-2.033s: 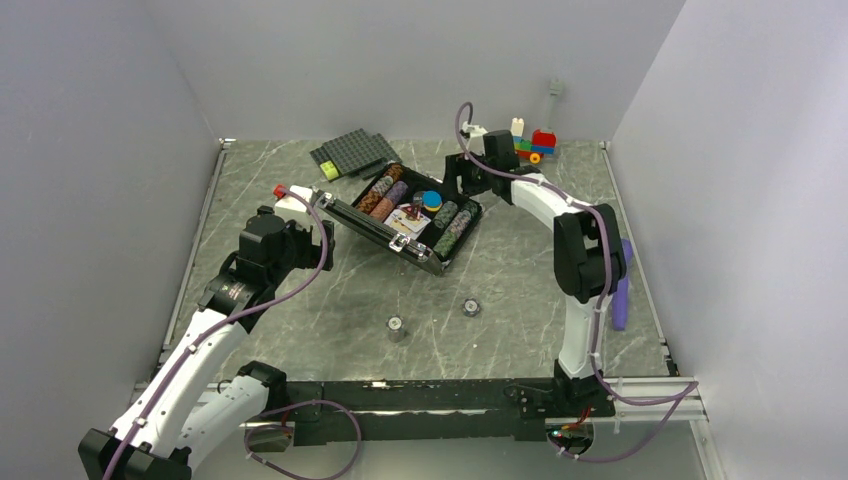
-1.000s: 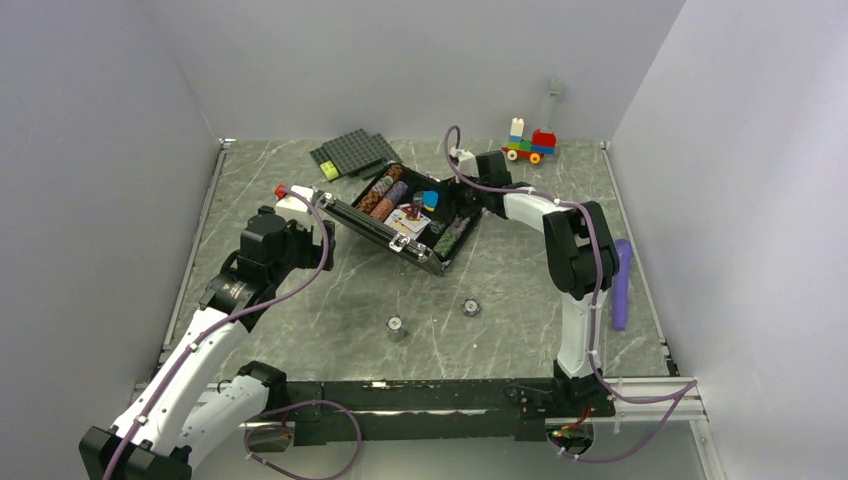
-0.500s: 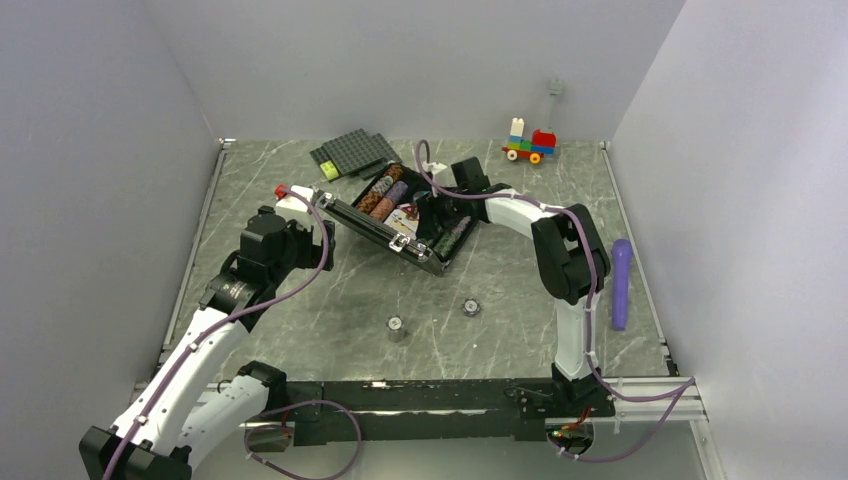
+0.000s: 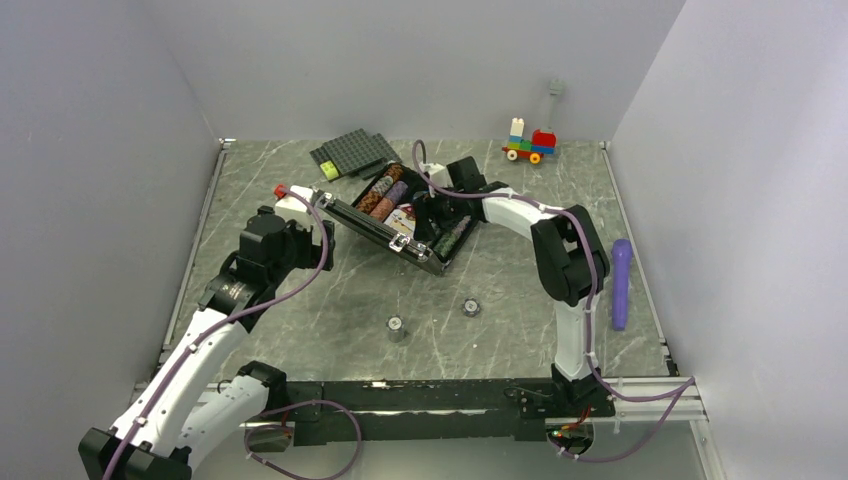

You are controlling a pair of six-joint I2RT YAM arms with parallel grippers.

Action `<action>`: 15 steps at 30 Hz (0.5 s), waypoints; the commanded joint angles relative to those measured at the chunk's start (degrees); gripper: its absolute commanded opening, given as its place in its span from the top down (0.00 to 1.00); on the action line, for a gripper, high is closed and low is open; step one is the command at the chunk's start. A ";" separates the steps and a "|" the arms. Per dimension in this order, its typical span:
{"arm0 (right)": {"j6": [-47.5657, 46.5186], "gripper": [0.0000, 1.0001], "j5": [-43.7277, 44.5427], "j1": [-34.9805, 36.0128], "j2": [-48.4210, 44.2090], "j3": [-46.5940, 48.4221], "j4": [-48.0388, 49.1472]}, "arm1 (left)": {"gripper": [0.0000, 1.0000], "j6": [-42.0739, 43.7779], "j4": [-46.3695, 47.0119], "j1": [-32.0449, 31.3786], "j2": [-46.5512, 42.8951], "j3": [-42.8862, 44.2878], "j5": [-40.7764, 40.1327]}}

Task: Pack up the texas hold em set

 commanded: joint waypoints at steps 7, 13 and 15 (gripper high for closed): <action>6.73 0.06 5.02 -3.68 -9.94 3.68 -0.58 | 0.01 0.83 5.23 -0.40 -6.33 -2.15 3.30; 13.38 0.03 8.51 -7.34 -18.94 -3.85 2.96 | 0.01 0.45 4.45 -11.21 -11.98 -4.16 -2.73; 16.34 0.04 13.18 -7.75 -23.59 -8.90 4.95 | 0.05 -1.14 3.25 -17.83 -12.04 -3.54 -5.57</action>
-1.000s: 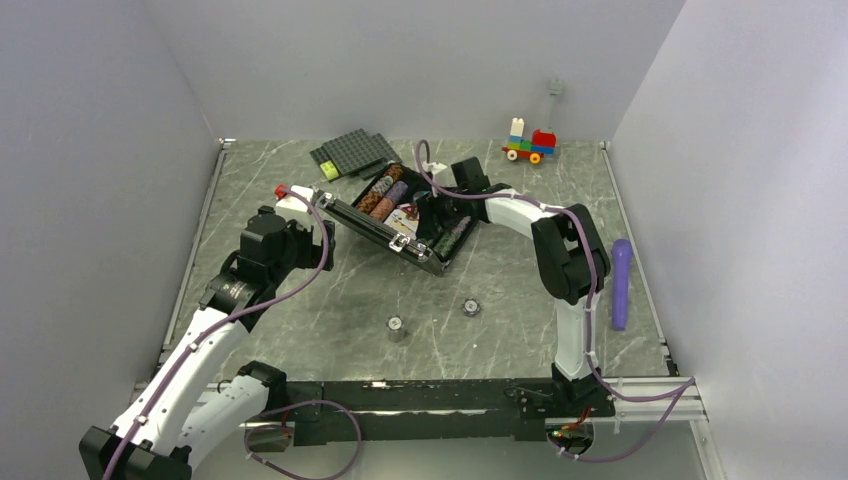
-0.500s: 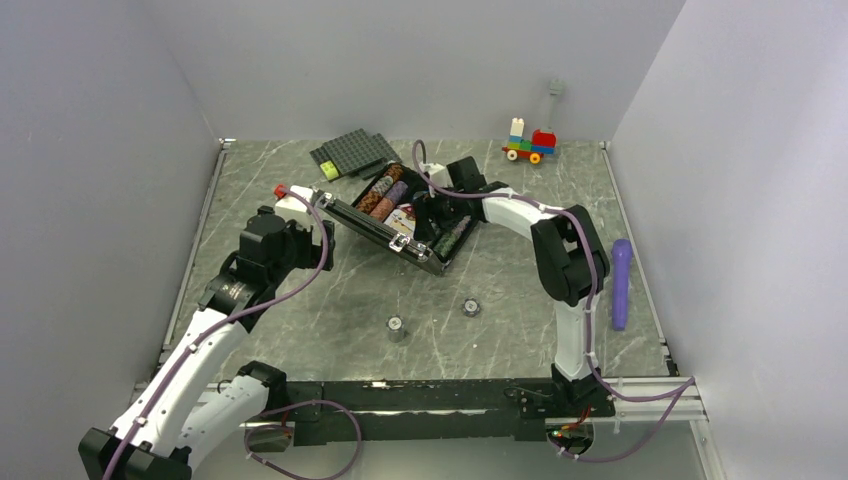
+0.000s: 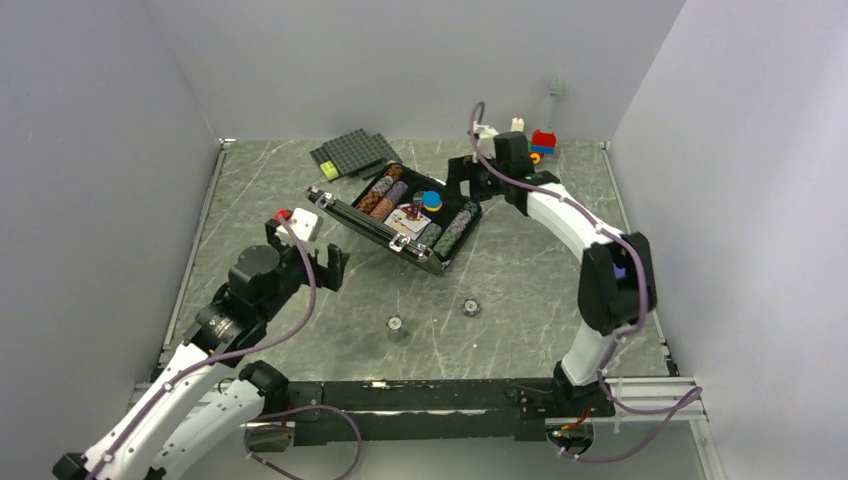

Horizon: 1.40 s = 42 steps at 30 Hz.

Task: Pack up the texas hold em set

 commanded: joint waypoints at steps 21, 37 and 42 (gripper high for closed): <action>10.74 0.04 16.11 -1.05 -37.24 -29.34 5.65 | 0.01 -15.41 12.67 -42.14 29.21 -1.81 -22.73; 11.27 0.04 15.73 -1.03 -38.65 -30.92 5.68 | 0.06 -22.99 10.52 -42.16 33.79 -4.91 -23.51; 11.11 0.04 16.11 -1.00 -39.16 -30.87 5.17 | 0.19 -24.44 9.34 -42.14 34.25 -5.13 -24.53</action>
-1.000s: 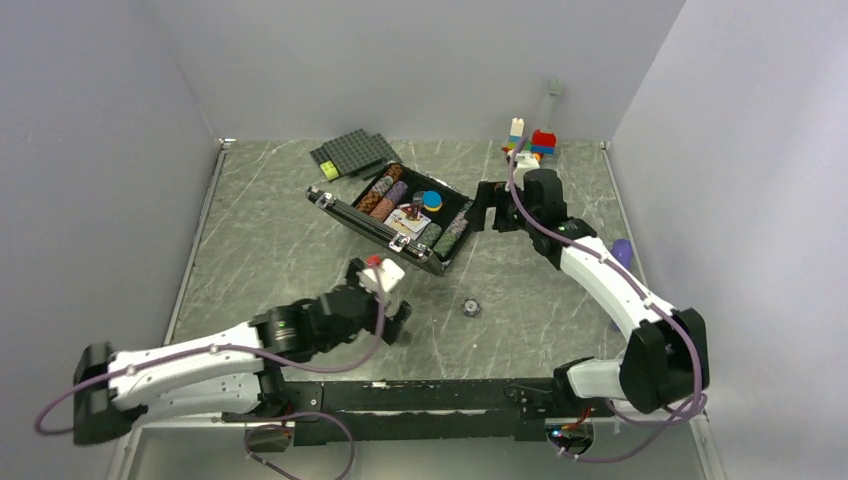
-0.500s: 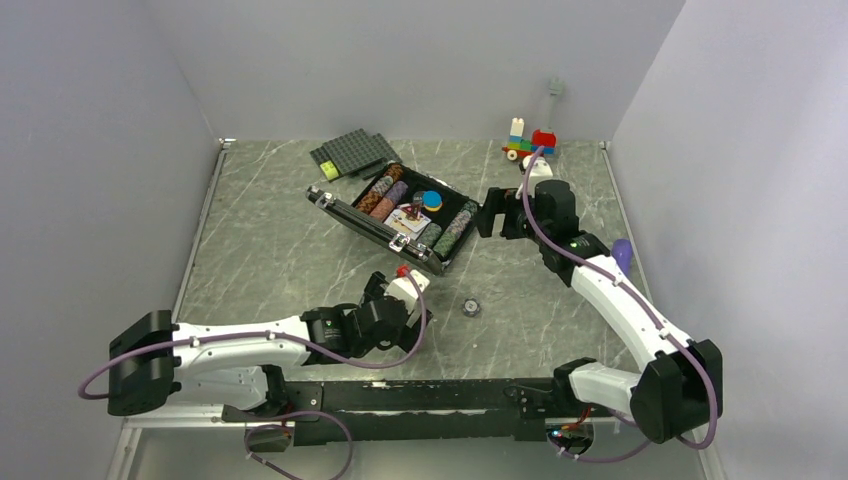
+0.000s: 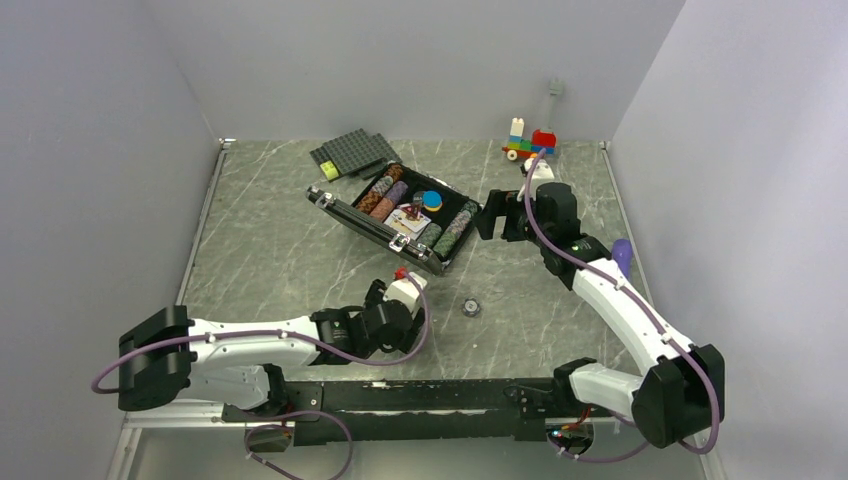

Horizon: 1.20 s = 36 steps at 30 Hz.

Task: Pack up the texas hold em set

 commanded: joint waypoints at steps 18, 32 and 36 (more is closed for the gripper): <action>1.12 0.04 -0.44 0.09 -3.09 -0.32 -0.98 | 0.69 -1.03 1.27 -0.32 1.36 -1.11 2.91; 12.81 0.00 -19.36 -0.14 -13.96 -7.10 -7.03 | 1.00 15.90 22.24 -2.01 -8.93 -3.12 9.05; 21.46 0.00 -26.68 0.00 -18.69 -14.03 -1.74 | 1.00 18.98 31.52 -2.12 -13.58 -6.64 10.82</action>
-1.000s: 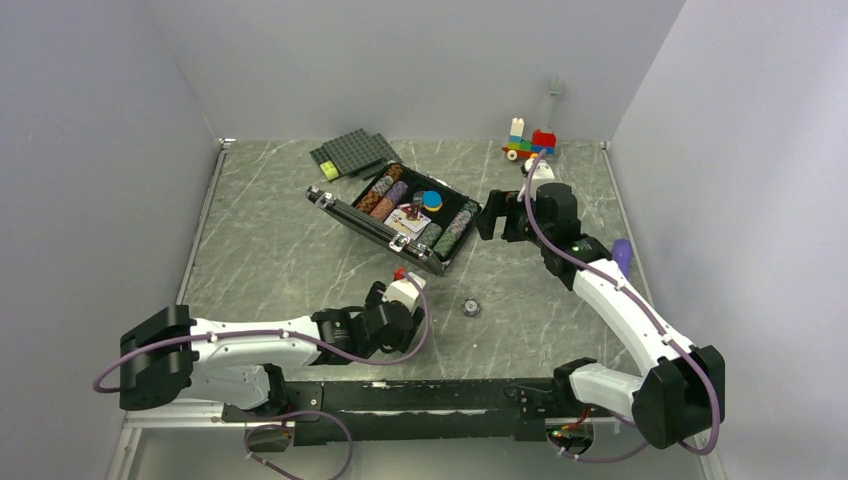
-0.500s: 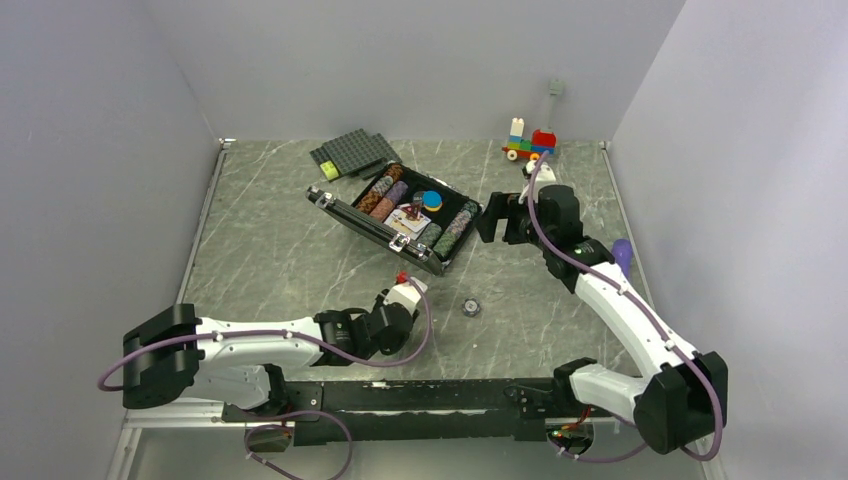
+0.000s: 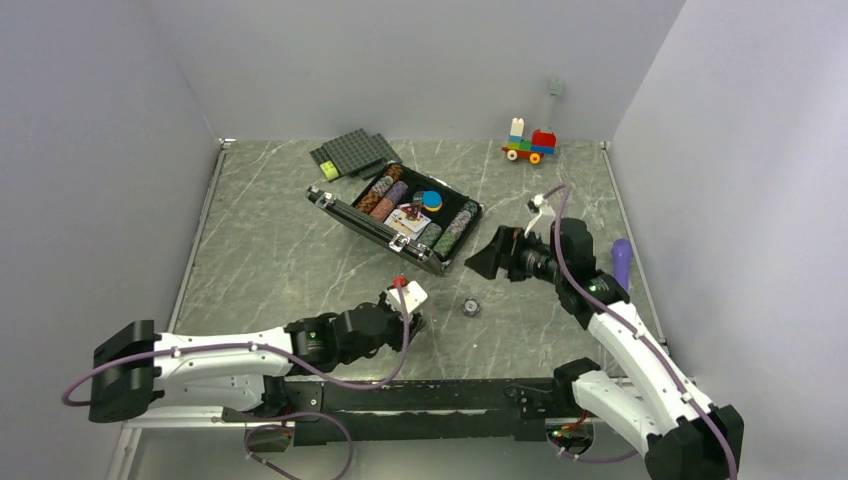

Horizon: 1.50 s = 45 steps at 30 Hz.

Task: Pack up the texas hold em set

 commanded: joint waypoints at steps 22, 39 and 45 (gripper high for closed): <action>27.31 0.00 -15.08 10.99 -3.84 -9.52 18.06 | 1.00 11.05 32.66 -0.99 -8.72 -2.06 5.44; 27.93 0.00 -14.41 16.74 -0.96 -7.80 21.82 | 1.00 11.57 34.30 -0.99 -8.27 -2.15 5.96; 26.61 0.03 -13.02 17.60 -0.84 -7.11 20.46 | 1.00 11.57 34.42 -0.99 -7.96 -2.09 6.70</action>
